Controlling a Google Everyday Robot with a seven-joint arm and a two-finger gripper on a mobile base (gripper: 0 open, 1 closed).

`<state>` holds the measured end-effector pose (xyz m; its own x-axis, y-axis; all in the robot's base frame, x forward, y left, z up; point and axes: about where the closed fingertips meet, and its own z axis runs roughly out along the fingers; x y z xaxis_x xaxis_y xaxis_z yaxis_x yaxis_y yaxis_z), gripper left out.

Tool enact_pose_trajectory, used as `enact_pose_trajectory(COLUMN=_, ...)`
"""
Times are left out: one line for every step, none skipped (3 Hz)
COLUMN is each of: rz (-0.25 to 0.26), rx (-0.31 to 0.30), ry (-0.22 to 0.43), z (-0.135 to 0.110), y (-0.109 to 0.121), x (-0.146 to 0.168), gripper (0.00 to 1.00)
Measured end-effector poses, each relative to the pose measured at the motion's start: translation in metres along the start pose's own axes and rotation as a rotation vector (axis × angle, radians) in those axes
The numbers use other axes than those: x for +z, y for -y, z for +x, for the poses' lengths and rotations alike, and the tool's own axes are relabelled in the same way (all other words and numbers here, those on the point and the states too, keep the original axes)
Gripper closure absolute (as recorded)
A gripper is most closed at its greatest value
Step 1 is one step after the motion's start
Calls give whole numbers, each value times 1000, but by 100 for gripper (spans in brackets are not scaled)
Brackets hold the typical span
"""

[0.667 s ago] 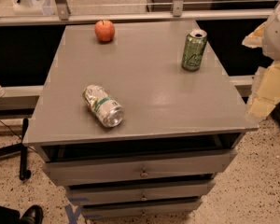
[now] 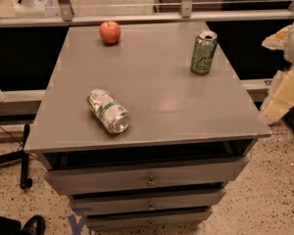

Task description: Move green can near apple

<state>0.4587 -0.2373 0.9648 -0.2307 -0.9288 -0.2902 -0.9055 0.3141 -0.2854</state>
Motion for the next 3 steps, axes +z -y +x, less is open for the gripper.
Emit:
enact_pose_trajectory(rz=80, rx=88, ry=122, z=8, y=51, x=28, gripper=0)
enact_pose_trajectory(rz=174, rx=176, ry=231, z=8, y=107, x=59, gripper=0)
enact_pose_trajectory(rz=261, rx=247, ry=304, z=5, y=158, x=90, gripper=0)
